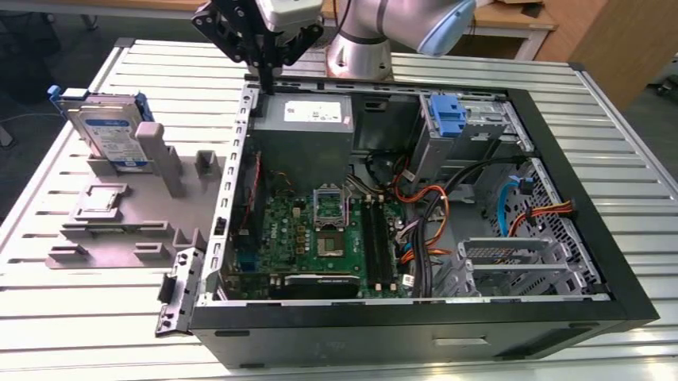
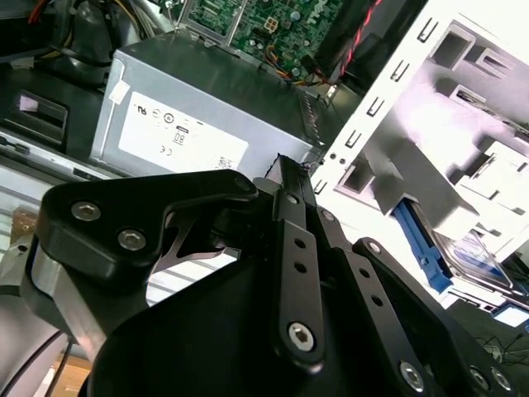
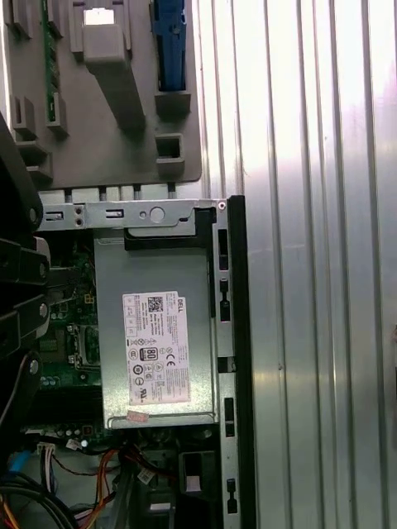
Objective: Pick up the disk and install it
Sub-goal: 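Reach for the disk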
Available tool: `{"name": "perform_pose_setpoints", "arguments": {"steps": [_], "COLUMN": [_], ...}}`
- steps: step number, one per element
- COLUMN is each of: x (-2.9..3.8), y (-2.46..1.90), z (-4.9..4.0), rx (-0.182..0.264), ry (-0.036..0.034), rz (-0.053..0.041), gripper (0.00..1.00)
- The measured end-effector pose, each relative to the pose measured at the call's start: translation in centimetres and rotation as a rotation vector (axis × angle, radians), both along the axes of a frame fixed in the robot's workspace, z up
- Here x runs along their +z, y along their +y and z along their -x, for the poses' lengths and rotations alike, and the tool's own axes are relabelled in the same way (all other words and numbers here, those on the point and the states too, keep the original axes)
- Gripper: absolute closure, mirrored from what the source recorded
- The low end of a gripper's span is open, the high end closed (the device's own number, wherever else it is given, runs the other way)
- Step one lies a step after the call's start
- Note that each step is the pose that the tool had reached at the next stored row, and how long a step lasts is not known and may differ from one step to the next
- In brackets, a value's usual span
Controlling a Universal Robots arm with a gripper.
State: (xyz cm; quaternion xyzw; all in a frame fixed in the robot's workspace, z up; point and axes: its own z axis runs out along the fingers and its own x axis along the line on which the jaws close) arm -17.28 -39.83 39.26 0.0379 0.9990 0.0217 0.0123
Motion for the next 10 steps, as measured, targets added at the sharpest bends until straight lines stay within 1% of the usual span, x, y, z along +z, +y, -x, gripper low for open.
{"name": "perform_pose_setpoints", "arguments": {"steps": [10], "x": [0.00], "y": [0.13], "z": [1.29], "rx": [0.000], "ry": [0.0001], "rz": [0.0000], "gripper": [0.90]}}
